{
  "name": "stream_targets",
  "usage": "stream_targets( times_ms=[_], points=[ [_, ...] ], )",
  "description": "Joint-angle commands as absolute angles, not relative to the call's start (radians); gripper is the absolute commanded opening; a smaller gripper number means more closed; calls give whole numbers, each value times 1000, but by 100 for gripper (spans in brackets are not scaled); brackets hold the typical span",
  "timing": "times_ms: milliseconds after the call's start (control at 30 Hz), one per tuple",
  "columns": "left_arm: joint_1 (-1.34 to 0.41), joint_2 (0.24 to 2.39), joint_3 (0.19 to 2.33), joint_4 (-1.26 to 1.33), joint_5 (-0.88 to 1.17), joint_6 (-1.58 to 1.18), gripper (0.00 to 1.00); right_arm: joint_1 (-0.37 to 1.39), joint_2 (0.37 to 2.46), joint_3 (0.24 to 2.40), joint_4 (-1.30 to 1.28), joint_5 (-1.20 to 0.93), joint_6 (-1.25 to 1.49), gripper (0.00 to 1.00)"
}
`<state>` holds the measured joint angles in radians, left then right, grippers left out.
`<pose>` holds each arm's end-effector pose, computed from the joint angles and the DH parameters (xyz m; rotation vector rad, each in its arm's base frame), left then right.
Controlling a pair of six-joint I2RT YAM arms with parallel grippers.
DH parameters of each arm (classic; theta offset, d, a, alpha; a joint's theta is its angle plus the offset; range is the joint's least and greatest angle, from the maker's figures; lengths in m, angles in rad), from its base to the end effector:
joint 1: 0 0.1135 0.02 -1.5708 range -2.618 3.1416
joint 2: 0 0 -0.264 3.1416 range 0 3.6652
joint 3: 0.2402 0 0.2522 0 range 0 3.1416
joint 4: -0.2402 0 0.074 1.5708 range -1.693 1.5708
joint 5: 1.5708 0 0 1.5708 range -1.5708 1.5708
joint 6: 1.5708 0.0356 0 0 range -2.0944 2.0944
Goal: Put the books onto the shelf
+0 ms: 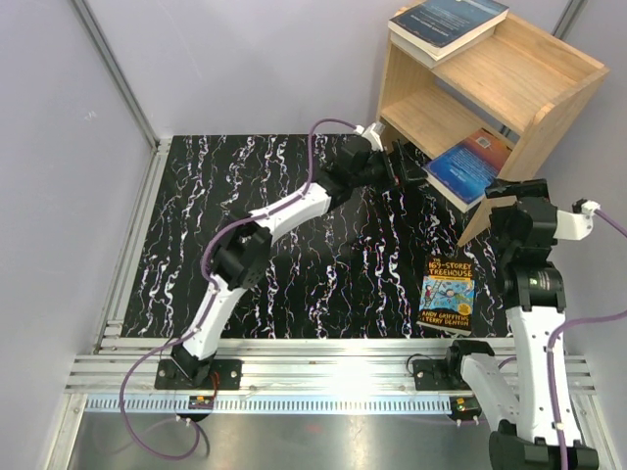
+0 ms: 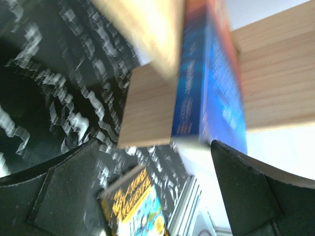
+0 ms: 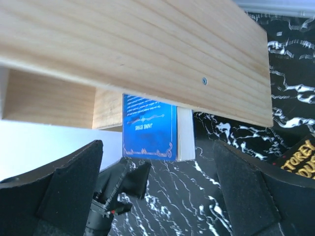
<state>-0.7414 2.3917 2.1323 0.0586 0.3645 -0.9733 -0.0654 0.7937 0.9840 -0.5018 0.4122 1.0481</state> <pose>0.4121 -0.3946 0.2672 0.0684 2.0422 -1.4918 0.1643 -0.0251 0.3743 1.2132 1.4174 0.2940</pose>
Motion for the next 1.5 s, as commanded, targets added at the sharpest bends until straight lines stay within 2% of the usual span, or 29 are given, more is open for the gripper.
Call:
stream_targets(
  times_ms=[0, 100, 167, 200, 267, 300, 333, 433, 533, 767, 1000, 1267, 1467],
  points=[
    [-736, 2176, 1941, 124, 290, -908, 99, -69, 718, 1052, -552, 411, 895, 100],
    [-720, 2053, 1818, 146, 258, -876, 99, -69, 675, 1051, -505, 333, 792, 97],
    [-707, 1976, 1780, 132, 245, -858, 99, -69, 692, 1040, -441, 158, 752, 82],
    [-695, 1948, 1738, 132, 239, -845, 99, -69, 713, 1039, -431, 93, 741, 57],
    [-681, 1869, 1701, 130, 233, -833, 99, -68, 794, 1023, -404, -86, 750, 21],
    [-667, 1841, 1678, 130, 233, -833, 99, -66, 820, 1011, -397, -125, 776, 9],
    [-660, 1788, 1640, 126, 233, -830, 99, -61, 843, 996, -385, -155, 788, 0],
    [-635, 1667, 1518, 117, 223, -825, 99, 24, 891, 950, -354, -115, 805, 0],
    [-626, 1536, 1395, 117, 200, -801, 99, 150, 951, 975, -362, 29, 798, 0],
    [-597, 1299, 1015, 137, 167, -779, 99, 204, 1156, 1078, -371, 185, 844, 0],
    [-534, 1190, 913, 71, 184, -732, 99, 244, 1291, 1210, -460, 445, 873, 0],
    [-485, 1164, 905, 31, 209, -689, 99, 268, 1449, 1411, -612, 751, 836, 0],
    [-450, 1169, 873, 55, 238, -695, 99, 270, 1451, 1402, -615, 798, 804, 0]
  ],
)
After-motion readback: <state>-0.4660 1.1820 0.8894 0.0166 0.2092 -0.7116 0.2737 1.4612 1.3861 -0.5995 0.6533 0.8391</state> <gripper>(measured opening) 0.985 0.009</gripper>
